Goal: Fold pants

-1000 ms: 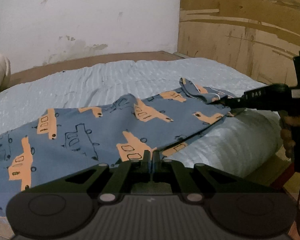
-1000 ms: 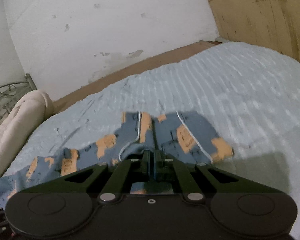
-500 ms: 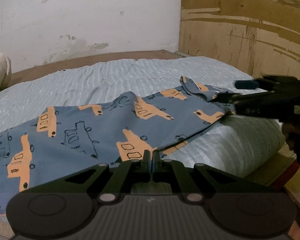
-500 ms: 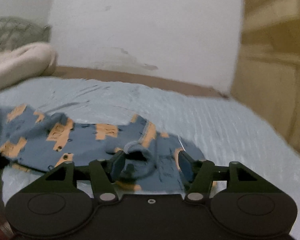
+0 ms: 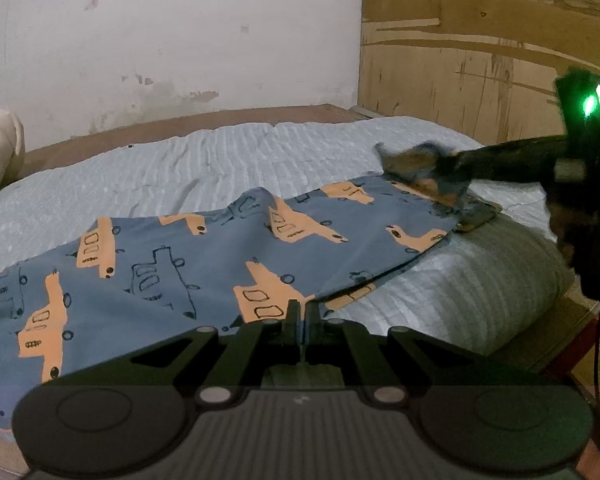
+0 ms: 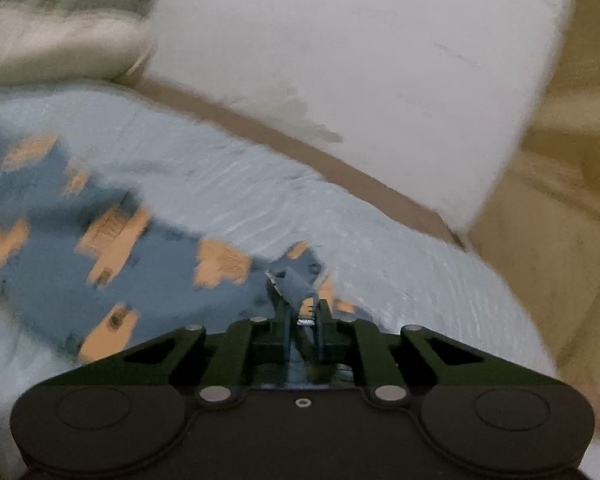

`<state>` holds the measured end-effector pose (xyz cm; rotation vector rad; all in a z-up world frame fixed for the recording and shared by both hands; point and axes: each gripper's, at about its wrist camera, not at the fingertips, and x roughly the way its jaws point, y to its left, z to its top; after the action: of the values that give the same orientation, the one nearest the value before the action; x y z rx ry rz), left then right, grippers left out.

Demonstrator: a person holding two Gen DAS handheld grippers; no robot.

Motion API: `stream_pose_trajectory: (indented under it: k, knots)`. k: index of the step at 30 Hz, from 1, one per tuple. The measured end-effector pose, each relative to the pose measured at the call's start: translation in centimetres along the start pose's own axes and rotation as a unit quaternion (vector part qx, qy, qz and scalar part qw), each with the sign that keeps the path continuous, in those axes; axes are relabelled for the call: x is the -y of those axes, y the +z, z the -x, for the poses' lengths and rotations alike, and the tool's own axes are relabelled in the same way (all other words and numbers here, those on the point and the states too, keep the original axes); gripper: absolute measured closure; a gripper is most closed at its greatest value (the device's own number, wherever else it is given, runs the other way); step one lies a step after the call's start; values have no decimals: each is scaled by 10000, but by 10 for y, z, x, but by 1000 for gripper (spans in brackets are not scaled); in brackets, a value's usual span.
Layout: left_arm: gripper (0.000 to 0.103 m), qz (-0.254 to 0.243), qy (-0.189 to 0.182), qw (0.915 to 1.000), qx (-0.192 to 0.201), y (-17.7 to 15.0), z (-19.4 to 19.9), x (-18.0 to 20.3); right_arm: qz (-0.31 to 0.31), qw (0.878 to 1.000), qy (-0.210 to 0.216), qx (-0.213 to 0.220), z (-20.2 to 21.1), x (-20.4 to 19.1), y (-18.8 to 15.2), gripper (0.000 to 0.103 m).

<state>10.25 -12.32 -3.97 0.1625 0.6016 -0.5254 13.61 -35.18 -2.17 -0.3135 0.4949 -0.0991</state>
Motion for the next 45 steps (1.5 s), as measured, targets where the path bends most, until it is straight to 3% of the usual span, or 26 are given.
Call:
stream_pose_trajectory:
  k: [3, 7, 11, 18, 20, 21, 22, 24, 26, 28, 31, 33, 37, 42, 45]
  knots:
    - [103, -18, 12, 10000, 26, 0, 1, 1, -1398, 9902, 20, 25, 5, 49, -1, 93]
    - [103, -53, -4, 10000, 50, 0, 1, 1, -2480, 9687, -10, -134, 8, 92, -19, 93]
    - [103, -103, 22, 9999, 8, -1, -1, 3, -2825, 9585, -8, -371, 6, 98, -43, 93]
    - [98, 1, -107, 9999, 21, -1, 0, -1, -2880, 9564, -174, -458, 0, 87, -58, 90]
    - [88, 175, -231, 9995, 117, 0, 4, -5, -2846, 9571, -264, -464, 0, 87, -60, 79]
    - [70, 253, -295, 9991, 161, 1, 6, -6, -2821, 9578, -295, -461, 0, 87, -61, 74]
    - [46, 370, -353, 9984, 240, 3, 8, -8, -2774, 9590, -340, -474, 1, 87, -61, 62]
    - [31, 533, -300, 9973, 404, 7, 13, -12, -2588, 9631, -549, -492, 1, 87, -62, 44]
    - [28, 615, -244, 9965, 519, 11, 18, -17, -2435, 9654, -792, -502, 2, 87, -63, 24]
    - [12, 707, -80, 9955, 626, 14, 23, -24, -2328, 9662, -975, -530, 4, 86, -66, 15]
    - [6, 773, 215, 9935, 801, 20, 35, -41, -2222, 9656, -1260, -480, 9, 79, -66, 1]
    - [3, 779, 462, 9919, 894, 23, 45, -58, -2247, 9664, -1210, -304, 14, 72, -64, 1]
    - [1, 891, 1150, 9839, 1043, 18, 72, -101, -2112, 9729, -938, 90, 24, 42, -53, 1]
    - [1, 1355, 2052, 9645, 963, -6, 100, -165, -1863, 9809, -260, 491, 26, 2, -30, 1]
    - [1, 1857, 2266, 9516, 932, -19, 113, -203, -1651, 9840, 247, 626, 24, -23, -20, 1]
